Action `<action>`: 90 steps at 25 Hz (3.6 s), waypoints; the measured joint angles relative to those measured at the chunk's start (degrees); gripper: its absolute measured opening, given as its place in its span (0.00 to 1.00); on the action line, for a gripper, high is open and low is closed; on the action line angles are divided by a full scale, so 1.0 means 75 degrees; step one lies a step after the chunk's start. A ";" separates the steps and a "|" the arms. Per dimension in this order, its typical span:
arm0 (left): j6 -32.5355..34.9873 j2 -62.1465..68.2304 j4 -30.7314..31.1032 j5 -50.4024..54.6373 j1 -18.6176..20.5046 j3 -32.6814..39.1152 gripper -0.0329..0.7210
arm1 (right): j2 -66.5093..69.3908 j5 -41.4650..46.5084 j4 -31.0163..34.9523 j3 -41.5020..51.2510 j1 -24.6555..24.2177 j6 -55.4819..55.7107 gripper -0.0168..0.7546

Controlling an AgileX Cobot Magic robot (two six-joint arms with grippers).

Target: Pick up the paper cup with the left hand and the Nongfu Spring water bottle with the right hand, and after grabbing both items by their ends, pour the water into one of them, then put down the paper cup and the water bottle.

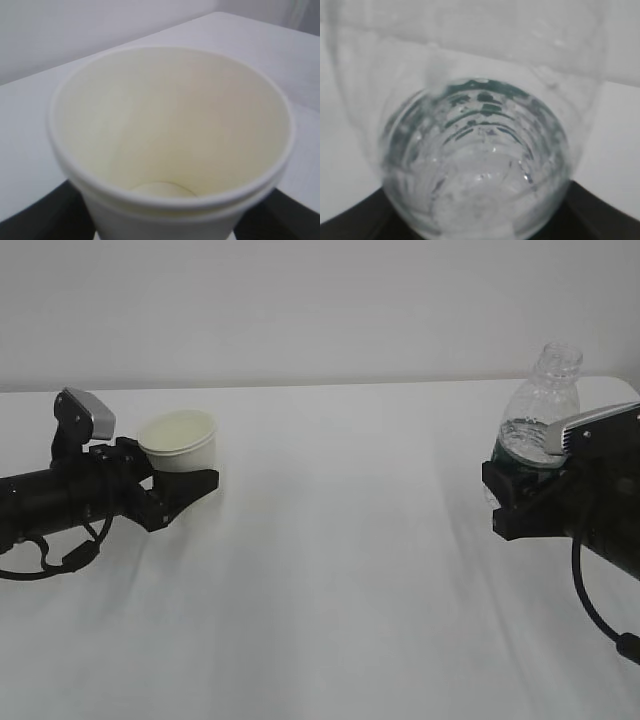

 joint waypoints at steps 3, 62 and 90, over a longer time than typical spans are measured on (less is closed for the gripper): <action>-0.0203 -0.0018 0.0489 -0.0161 0.0000 0.0000 0.74 | 0.0000 0.0000 -0.0072 0.0000 0.0000 0.0000 0.62; 0.0049 -0.0060 0.1220 -0.0217 -0.2739 0.0000 0.73 | 0.0000 0.0290 -0.2911 -0.0344 0.0384 0.0145 0.61; 0.0049 -0.0060 0.1375 -0.0217 -0.2739 0.0000 0.72 | 0.0000 0.1751 -0.3476 -0.1672 0.0430 -0.0240 0.61</action>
